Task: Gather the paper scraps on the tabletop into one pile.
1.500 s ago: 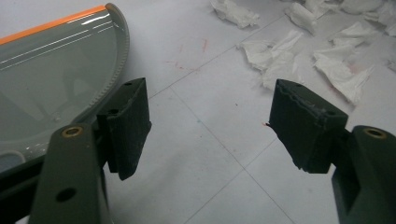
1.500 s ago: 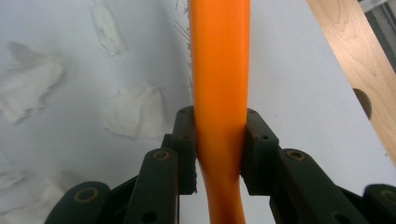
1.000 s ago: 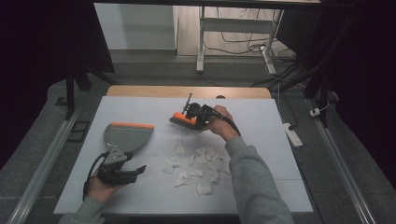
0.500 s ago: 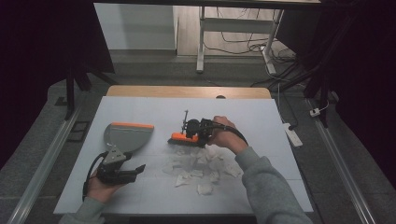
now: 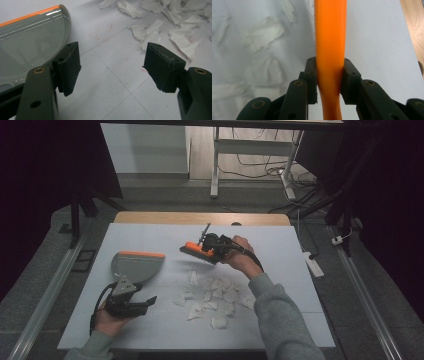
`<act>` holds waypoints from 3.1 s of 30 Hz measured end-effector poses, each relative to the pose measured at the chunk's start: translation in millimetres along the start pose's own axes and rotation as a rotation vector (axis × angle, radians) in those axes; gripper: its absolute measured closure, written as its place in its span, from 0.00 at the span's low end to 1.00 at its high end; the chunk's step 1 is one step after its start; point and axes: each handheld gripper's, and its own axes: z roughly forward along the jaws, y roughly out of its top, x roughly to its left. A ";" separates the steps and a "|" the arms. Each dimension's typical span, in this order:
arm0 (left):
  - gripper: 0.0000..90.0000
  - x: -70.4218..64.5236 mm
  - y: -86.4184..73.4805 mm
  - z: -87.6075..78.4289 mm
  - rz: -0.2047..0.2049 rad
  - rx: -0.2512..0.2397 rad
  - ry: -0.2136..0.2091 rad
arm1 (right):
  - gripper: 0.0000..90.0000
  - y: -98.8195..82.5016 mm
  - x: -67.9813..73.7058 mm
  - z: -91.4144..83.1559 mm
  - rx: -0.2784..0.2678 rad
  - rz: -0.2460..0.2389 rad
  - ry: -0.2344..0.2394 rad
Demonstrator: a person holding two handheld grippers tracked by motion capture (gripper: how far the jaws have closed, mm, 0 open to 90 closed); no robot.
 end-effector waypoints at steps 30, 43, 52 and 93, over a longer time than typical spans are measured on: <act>0.34 2.5 -2.0 -1.5 -0.011 0.000 0.012 | 0.78 -7.6 48.2 -26.5 0.032 -0.143 0.028; 0.34 10.4 -3.5 -7.6 -0.036 -0.016 0.039 | 0.78 -18.9 56.0 -62.4 -0.147 0.191 0.150; 0.33 19.6 -3.3 -17.6 -0.068 -0.044 0.070 | 0.78 -6.1 90.4 -51.2 -0.185 0.244 0.309; 0.34 17.1 -4.1 -14.8 -0.059 -0.028 0.062 | 0.78 -51.3 110.4 -82.0 -0.193 0.225 0.286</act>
